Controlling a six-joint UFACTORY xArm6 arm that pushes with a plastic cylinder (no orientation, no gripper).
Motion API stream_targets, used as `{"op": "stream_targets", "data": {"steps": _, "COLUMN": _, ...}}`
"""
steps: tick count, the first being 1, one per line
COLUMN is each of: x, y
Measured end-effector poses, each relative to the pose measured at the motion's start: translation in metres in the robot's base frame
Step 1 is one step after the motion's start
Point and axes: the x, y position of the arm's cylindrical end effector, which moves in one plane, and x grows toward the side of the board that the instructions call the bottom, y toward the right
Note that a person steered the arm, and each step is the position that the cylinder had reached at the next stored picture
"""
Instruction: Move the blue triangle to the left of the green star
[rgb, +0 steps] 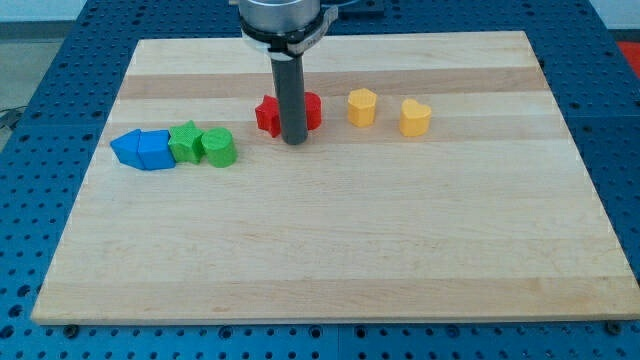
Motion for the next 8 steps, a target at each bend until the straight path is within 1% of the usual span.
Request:
{"op": "stream_targets", "data": {"steps": 1, "x": 0.004, "y": 0.000}}
{"op": "stream_targets", "data": {"steps": 3, "x": 0.005, "y": 0.052}}
{"op": "stream_targets", "data": {"steps": 4, "x": 0.009, "y": 0.024}}
{"op": "stream_targets", "data": {"steps": 5, "x": 0.023, "y": -0.023}}
{"op": "stream_targets", "data": {"steps": 6, "x": 0.060, "y": -0.057}}
{"op": "stream_targets", "data": {"steps": 7, "x": 0.127, "y": -0.080}}
{"op": "stream_targets", "data": {"steps": 8, "x": 0.159, "y": -0.115}}
